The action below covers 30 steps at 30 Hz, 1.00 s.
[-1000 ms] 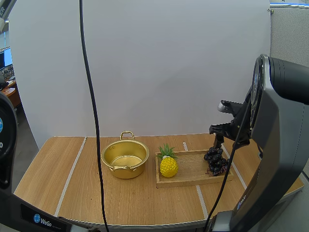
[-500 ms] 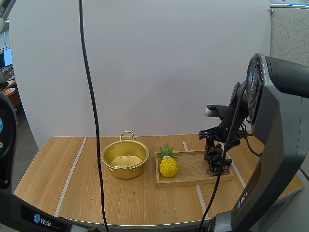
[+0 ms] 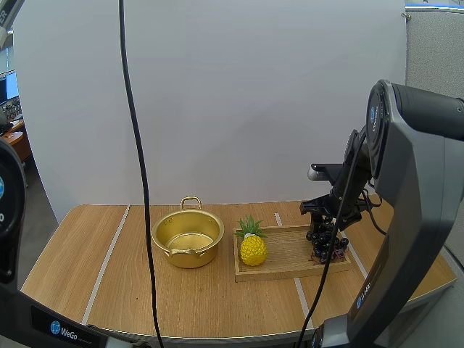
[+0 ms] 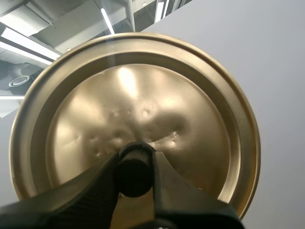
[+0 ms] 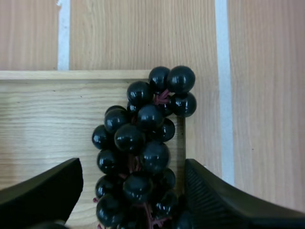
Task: Open the pot, put the grape inside, and close it
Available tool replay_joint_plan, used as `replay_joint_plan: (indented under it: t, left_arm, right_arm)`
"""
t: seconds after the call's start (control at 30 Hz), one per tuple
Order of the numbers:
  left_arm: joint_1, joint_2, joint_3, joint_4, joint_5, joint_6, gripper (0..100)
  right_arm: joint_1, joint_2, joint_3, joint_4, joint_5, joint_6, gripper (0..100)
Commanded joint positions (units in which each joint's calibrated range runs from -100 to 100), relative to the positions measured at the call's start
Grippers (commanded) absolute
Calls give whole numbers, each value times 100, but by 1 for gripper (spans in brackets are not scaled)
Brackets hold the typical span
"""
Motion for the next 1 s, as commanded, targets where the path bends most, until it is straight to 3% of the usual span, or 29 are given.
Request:
replay_joint_plan:
  t: [0.0,0.97]
  left_arm:
    - [-4,-26,-62,53,-206,-33,0]
    - [-4,-26,-62,53,-206,-33,0]
  right_arm:
    - [14,420,-34,8,-286,18,100]
    - [21,1133,-34,139,-504,-95,100]
